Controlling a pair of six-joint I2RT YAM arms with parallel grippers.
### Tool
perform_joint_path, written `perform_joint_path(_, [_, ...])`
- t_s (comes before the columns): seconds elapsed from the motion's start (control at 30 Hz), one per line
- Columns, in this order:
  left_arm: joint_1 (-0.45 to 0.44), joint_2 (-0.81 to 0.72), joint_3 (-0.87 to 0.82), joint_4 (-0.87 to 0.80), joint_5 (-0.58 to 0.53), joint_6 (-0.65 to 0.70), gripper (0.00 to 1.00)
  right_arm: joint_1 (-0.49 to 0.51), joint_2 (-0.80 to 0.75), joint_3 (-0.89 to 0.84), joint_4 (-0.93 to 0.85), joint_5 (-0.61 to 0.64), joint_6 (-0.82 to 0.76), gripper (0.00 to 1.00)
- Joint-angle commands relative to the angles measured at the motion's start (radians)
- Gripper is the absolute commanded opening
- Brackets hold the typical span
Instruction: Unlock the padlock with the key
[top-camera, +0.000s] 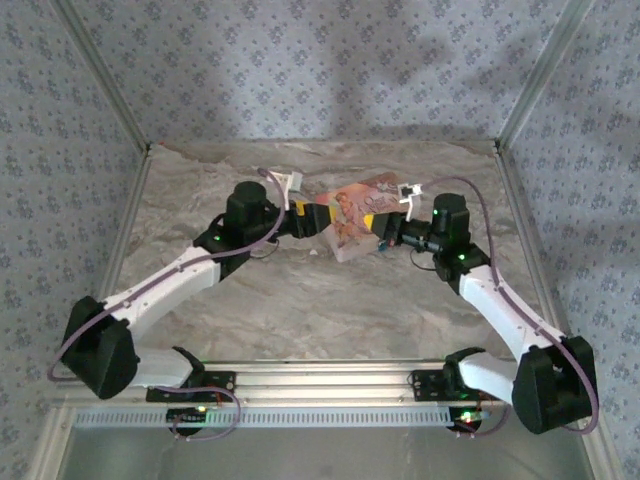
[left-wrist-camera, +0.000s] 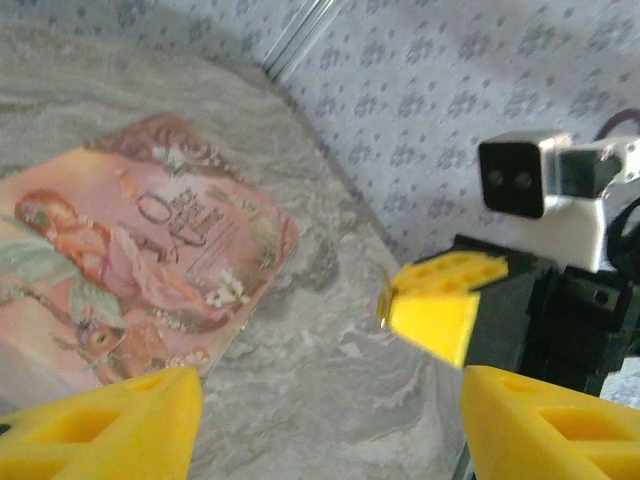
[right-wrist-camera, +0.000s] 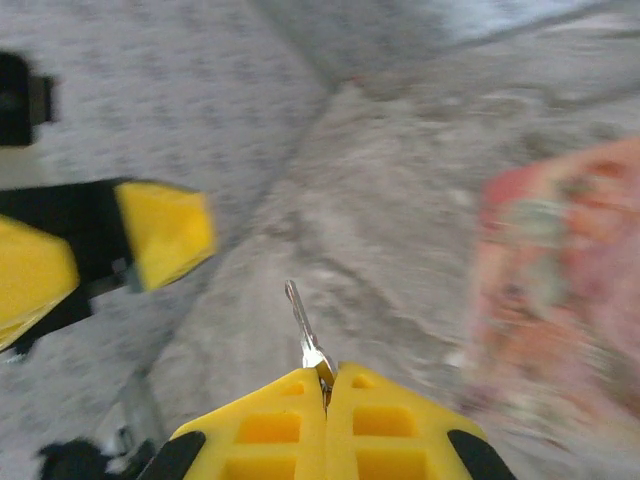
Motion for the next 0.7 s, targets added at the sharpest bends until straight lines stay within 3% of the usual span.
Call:
perform_joint_path(0.0, [-0.03,0.091,0.042,-0.052,-0.014,0.014,0.7,-0.037,-0.027,-0.013,-0.237,0.254,-0.058,0.0])
perform_joint_path(0.13, [-0.077,0.228,0.137,-0.112,-0.004,0.012,0.7,-0.091,-0.054,-0.038,-0.34,0.415,-0.048,0.0])
perform_joint_path(0.3, [-0.125,0.36,0.257,-0.222,-0.029,0.024,0.71,-0.15,-0.098,-0.078,-0.385,0.484,-0.032,0.0])
perform_joint_path(0.67, [-0.213,0.588,0.602,-0.689,-0.32,0.17,0.73,-0.174,-0.109,-0.103,-0.394,0.514,-0.036,0.0])
